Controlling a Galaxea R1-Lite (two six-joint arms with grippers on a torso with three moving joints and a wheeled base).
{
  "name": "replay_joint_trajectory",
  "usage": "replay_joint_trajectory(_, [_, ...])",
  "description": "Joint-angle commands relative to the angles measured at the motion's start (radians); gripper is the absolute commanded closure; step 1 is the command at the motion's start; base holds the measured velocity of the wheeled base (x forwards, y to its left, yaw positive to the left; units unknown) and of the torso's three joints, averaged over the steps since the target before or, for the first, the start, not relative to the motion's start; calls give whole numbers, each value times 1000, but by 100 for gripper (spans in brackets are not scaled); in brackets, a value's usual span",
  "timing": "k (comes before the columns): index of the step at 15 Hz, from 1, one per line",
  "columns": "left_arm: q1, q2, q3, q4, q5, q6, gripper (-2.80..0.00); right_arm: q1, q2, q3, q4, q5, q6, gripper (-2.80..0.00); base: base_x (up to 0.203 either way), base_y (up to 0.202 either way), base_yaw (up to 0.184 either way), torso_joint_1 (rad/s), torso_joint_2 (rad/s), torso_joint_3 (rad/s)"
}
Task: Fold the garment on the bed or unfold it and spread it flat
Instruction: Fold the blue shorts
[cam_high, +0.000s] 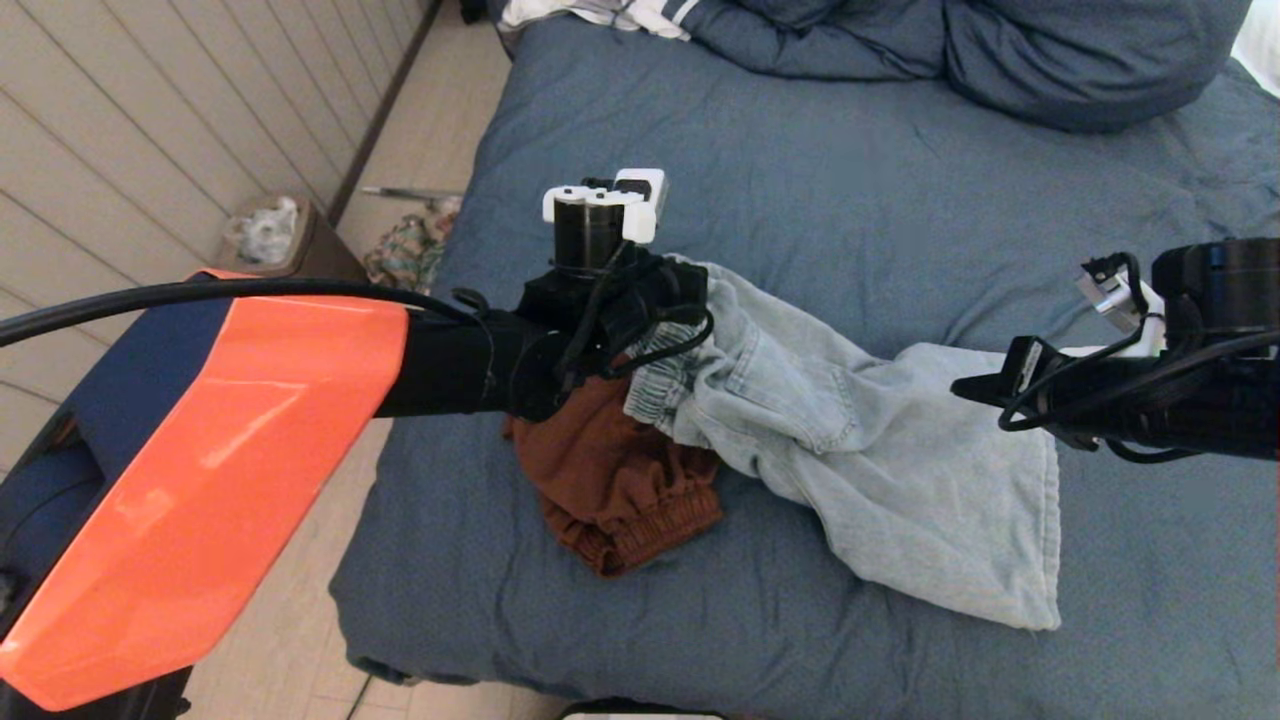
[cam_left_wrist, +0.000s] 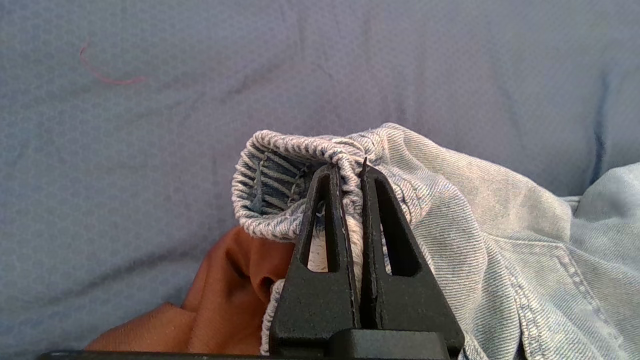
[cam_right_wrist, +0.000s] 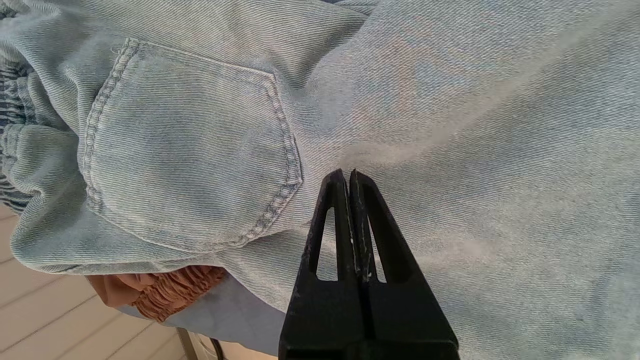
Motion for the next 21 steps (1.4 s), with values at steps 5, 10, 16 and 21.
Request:
replay_joint_trajectory(5, [-2,-12,-3,78,45,7,-280,-1,6,0,-27,0,14,0,0,0,0,0,0,0])
replay_joint_trajectory(10, [-5,-88,14,72,71,7,-280,-4,-3,12,-49,1,16,0,0,0,0,0,0,0])
replay_joint_trajectory(16, [37,-285,288,87,79,-51,-280,-51,-11,-60,40,-8,40,0,0,0,0,0,0,0])
replay_joint_trajectory(21, [83,-525,719,87,72,-166,0,-135,-13,-57,112,-5,37,0,0,0,0,0,0,0])
